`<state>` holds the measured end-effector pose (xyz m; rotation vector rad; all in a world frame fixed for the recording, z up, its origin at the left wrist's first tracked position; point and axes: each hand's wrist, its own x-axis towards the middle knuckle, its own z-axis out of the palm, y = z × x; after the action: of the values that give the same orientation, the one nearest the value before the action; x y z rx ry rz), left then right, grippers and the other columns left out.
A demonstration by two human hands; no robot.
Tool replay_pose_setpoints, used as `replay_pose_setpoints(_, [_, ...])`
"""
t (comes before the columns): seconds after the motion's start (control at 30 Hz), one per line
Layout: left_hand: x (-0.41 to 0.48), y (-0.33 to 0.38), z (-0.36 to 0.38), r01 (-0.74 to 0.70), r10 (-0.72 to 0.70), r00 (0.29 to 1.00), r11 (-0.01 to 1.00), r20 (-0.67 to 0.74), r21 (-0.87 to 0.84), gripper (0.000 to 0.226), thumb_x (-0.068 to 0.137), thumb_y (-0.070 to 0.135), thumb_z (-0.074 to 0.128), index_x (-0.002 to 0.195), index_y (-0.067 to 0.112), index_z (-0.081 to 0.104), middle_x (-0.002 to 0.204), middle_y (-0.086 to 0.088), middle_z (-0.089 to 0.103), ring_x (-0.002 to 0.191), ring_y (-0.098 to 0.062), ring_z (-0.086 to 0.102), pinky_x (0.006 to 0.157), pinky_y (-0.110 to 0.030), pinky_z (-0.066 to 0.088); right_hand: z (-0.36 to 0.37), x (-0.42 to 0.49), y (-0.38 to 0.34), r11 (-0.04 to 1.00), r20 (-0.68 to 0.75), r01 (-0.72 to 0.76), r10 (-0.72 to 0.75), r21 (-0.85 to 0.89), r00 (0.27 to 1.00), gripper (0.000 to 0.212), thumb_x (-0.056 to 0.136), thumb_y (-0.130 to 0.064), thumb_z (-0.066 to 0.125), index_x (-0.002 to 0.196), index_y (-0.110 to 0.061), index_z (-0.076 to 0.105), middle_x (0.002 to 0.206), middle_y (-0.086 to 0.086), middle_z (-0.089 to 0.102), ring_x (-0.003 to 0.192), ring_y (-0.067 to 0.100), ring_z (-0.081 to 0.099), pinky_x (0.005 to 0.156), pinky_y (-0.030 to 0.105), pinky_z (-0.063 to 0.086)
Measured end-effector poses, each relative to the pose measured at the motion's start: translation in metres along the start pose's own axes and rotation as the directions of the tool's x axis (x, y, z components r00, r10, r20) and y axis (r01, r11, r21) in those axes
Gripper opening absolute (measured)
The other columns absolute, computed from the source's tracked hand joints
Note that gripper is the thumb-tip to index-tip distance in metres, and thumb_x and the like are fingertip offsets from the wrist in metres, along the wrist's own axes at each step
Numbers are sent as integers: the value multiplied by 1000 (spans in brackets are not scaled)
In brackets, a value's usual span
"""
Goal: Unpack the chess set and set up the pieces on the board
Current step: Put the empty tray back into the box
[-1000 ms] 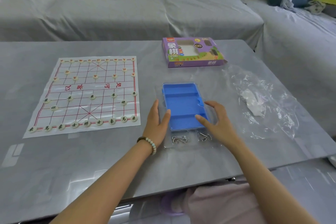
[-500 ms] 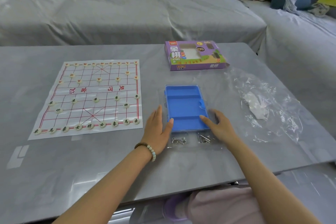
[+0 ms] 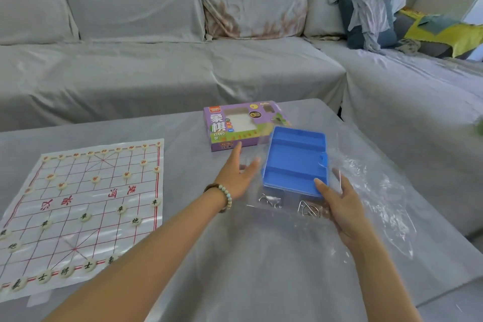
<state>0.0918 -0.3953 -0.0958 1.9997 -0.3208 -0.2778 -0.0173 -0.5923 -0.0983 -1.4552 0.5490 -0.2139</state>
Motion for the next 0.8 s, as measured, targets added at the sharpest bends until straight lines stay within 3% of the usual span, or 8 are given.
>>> replay_pose_setpoints(0.1, [61, 7, 6, -42, 49, 999, 936, -11, 348, 61, 96, 48, 28, 148, 23, 7, 156, 2, 10, 142, -23, 14, 114, -43, 19, -28, 9, -6, 998, -107, 47, -50, -30, 993, 63, 86, -26, 64, 140, -36, 33, 103, 0, 71, 77, 20, 71, 81, 43, 55])
replay_pose_setpoints(0.2, [120, -8, 14, 62, -104, 994, 750, 25, 659, 62, 91, 60, 9, 147, 34, -1, 155, 13, -4, 144, -27, -6, 115, -51, 5, -44, 16, -6, 999, -174, 45, -43, 7, 984, 64, 87, -22, 63, 141, -35, 31, 108, 4, 69, 88, 23, 69, 82, 41, 53])
replay_pose_setpoints(0.3, [150, -24, 30, 105, -175, 984, 691, 25, 715, 80, 75, 73, -9, 146, 36, -5, 154, 15, -7, 142, -25, -15, 111, -59, -5, -54, 28, -1, 999, -194, 26, -19, 33, 981, 69, 86, -23, 64, 143, -35, 29, 112, 3, 68, 90, 25, 69, 88, 46, 51])
replay_pose_setpoints(0.4, [145, -31, 43, 98, -144, 990, 658, -3, 747, 64, 90, 63, 10, 147, 35, -4, 155, 11, -9, 140, -31, -20, 108, -60, -9, -56, 39, 0, 998, -203, 7, 7, 70, 979, 67, 86, -23, 63, 143, -35, 30, 114, 4, 67, 86, 22, 70, 80, 42, 54])
replay_pose_setpoints(0.5, [125, -43, 34, -18, -22, 999, 638, 41, 770, 71, 83, 71, 9, 146, 39, 6, 156, 13, 3, 142, -31, -10, 110, -57, -9, -50, 46, 1, 994, -179, -4, 23, 107, 984, 64, 88, -22, 63, 143, -34, 31, 112, 1, 68, 85, 22, 71, 75, 38, 54])
replay_pose_setpoints(0.6, [113, -53, 15, -165, 142, 985, 640, 96, 750, 84, 68, 75, 0, 138, 40, 30, 146, 12, 30, 137, -26, 18, 110, -51, 3, -42, 48, 0, 991, -158, -4, 26, 134, 987, 61, 87, -24, 64, 140, -36, 35, 118, 1, 64, 91, 24, 70, 87, 45, 53])
replay_pose_setpoints(0.73, [108, -63, -14, -372, 379, 917, 706, 123, 602, 67, 82, 70, 18, 106, 25, 62, 105, 5, 57, 106, -21, 50, 95, -43, 35, -35, 44, -6, 987, -131, 10, 11, 161, 991, 59, 88, -23, 62, 140, -35, 36, 113, -2, 67, 90, 23, 70, 84, 41, 55])
replay_pose_setpoints(0.8, [106, -65, -25, -338, 384, 922, 752, 40, 566, 69, 84, 68, 21, 100, 16, 64, 108, -3, 57, 109, -24, 50, 98, -41, 37, -37, 41, -9, 981, -138, 31, -4, 192, 990, 59, 89, -21, 60, 141, -32, 35, 107, -3, 69, 88, 23, 71, 75, 37, 59])
